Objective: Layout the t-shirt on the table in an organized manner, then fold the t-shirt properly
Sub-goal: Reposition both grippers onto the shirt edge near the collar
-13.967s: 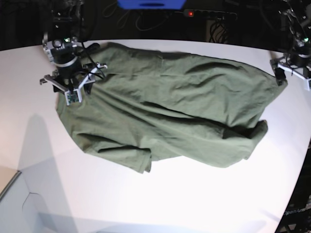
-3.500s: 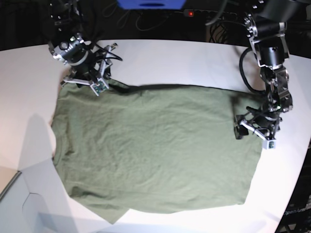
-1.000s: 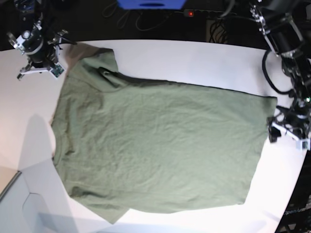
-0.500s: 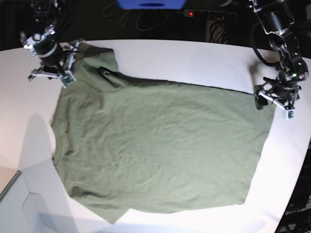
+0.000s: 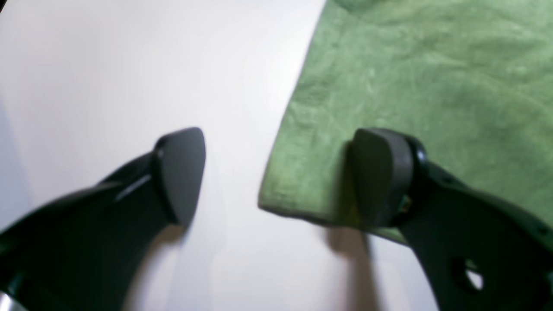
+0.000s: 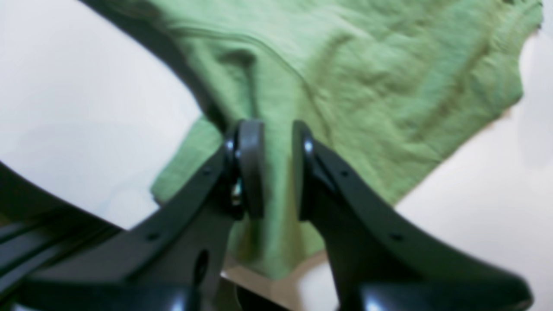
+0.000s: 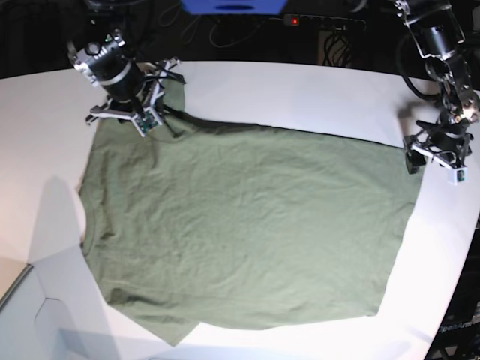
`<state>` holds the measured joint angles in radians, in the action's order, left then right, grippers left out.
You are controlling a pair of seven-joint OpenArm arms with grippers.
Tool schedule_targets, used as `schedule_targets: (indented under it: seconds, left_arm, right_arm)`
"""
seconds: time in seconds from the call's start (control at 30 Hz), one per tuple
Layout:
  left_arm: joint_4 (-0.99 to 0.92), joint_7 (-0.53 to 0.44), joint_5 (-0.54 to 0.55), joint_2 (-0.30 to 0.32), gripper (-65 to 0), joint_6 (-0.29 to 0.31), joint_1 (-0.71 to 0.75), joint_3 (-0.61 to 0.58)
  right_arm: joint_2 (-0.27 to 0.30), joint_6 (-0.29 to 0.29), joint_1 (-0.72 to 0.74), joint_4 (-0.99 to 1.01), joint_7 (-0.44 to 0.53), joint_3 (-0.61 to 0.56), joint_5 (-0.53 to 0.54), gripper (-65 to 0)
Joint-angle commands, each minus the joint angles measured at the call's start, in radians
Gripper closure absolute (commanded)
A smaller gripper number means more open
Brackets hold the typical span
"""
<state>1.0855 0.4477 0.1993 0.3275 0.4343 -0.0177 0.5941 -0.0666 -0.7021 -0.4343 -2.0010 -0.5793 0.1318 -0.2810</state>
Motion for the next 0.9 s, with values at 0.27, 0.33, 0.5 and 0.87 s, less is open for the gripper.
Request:
schedule_targets:
  seconds: [0.27, 0.33, 0.5, 0.87]
  left_arm:
    - [0.038, 0.047, -0.007, 0.011, -51.3, -0.007, -0.023, 0.003]
    - [0.089, 0.049, -0.005, 0.008, -51.3, -0.007, -0.018, 0.005]
    - [0.249, 0.052, 0.002, -0.024, -51.3, -0.005, -0.014, 0.003]
    - [0.212, 0.050, 0.032, -0.061, -51.2, -0.007, 0.000, -0.133]
  right_arm:
    - [-0.002, 0.004, -0.022, 0.098, 0.025, -0.039, 0.012, -9.3]
    - [0.017, 0.004, -0.022, 0.127, 0.025, -0.039, 0.012, -5.2]
    - [0.024, 0.004, -0.016, 0.154, 0.026, -0.037, 0.012, -2.6]
    - [0.027, 0.004, -0.028, 0.154, 0.020, -0.037, 0.009, -2.3]
